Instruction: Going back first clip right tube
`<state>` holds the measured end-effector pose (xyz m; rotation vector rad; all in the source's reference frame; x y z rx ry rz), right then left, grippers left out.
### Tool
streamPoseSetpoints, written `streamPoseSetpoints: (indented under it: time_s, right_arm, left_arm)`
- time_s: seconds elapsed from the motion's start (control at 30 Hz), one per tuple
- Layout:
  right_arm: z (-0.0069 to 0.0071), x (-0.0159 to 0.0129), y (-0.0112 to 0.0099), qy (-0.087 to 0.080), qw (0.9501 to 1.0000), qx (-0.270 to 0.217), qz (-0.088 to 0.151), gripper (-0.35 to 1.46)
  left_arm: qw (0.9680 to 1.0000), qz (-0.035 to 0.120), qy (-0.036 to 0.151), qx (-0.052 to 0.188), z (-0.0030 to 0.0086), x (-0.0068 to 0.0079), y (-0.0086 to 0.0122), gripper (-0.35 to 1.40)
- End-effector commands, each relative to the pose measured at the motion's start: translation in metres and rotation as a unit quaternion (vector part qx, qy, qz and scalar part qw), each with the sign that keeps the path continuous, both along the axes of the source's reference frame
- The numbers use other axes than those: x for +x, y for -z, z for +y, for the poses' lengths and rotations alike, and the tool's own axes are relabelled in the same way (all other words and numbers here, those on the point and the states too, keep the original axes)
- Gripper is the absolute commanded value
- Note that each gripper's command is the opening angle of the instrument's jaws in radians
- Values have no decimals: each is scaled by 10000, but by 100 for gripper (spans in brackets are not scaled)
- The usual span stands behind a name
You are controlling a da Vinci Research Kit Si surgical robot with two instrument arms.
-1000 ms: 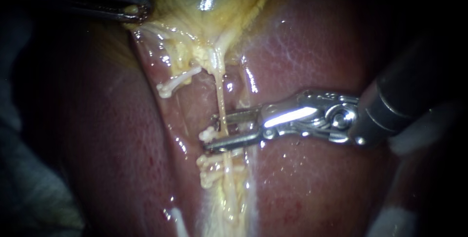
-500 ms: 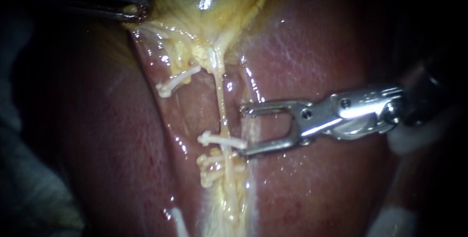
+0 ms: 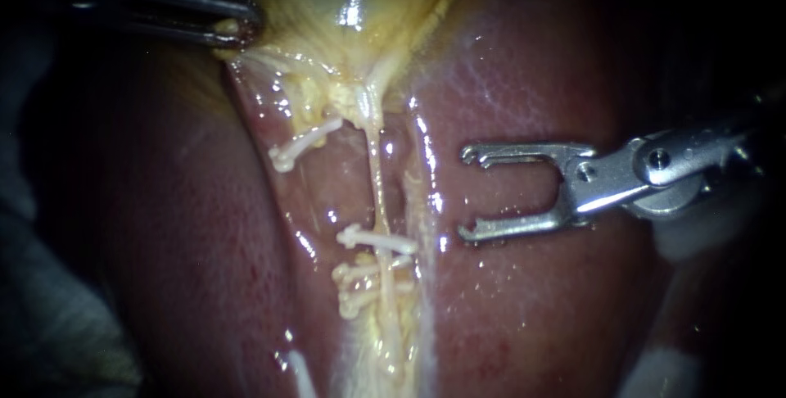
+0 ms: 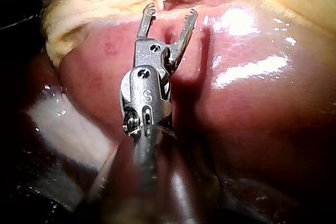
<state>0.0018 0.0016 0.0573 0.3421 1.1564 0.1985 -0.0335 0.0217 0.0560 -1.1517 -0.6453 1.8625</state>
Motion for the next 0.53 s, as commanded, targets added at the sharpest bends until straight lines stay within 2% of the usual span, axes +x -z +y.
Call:
streamPoseSetpoints:
  time_s: [0.03, 0.27, 0.53]
  right_arm:
    - [-1, 0, 0, 14, 10000, 8, 10, 50]
    - [-2, -1, 0, 20, 10000, 6, 13, 50]
    - [-3, -1, 0, 57, 10000, -11, 32, 50]
  left_arm:
    - [10000, 13, -30, 2, -2, -3, -3, -35]
    - [9998, 9, -177, -1, -16, -23, -24, -35]
    - [9998, 10, -204, 1, -15, -22, -25, -35]
